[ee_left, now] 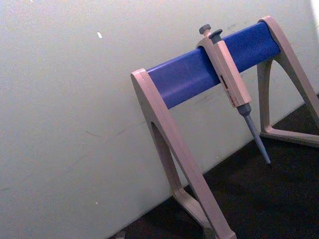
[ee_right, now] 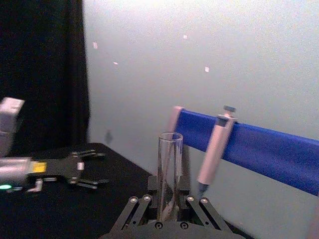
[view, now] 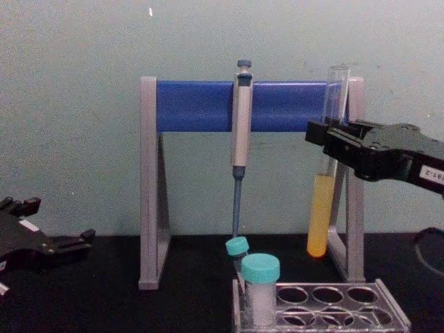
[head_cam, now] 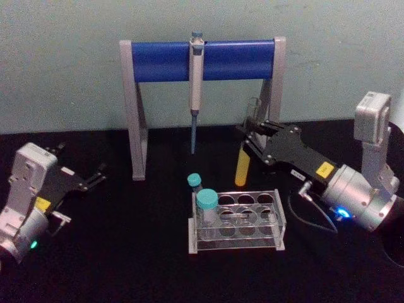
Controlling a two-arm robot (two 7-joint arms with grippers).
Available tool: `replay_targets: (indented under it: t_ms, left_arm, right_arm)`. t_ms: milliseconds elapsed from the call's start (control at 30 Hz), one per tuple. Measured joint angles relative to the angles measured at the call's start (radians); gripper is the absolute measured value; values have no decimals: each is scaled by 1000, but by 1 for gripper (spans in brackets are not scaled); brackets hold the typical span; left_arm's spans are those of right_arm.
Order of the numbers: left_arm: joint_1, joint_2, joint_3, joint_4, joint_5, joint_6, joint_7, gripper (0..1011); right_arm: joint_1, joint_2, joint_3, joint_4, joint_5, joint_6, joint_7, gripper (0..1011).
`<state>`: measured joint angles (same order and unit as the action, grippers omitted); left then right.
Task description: Pick up the test tube from the test tube rack, shake it, then place it back into the test tube rack.
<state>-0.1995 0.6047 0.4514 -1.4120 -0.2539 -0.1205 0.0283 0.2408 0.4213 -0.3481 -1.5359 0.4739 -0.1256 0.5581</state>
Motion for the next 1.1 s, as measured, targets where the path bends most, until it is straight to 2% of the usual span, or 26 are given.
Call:
replay_targets:
  t_ms: [200, 467, 1100]
  left_arm:
    - [0, 0, 0, 0, 0, 0, 0, 1001]
    - [0, 0, 0, 0, 0, 0, 0, 1001]
    - [0, 0, 0, 0, 0, 0, 0, 1001]
  right_arm:
    - [-3, 36, -19, -7, 53, -10, 82, 235]
    - [-1, 63, -53, -2, 82, -14, 127, 235]
    - [15, 72, -102, 44, 109, -21, 132, 235]
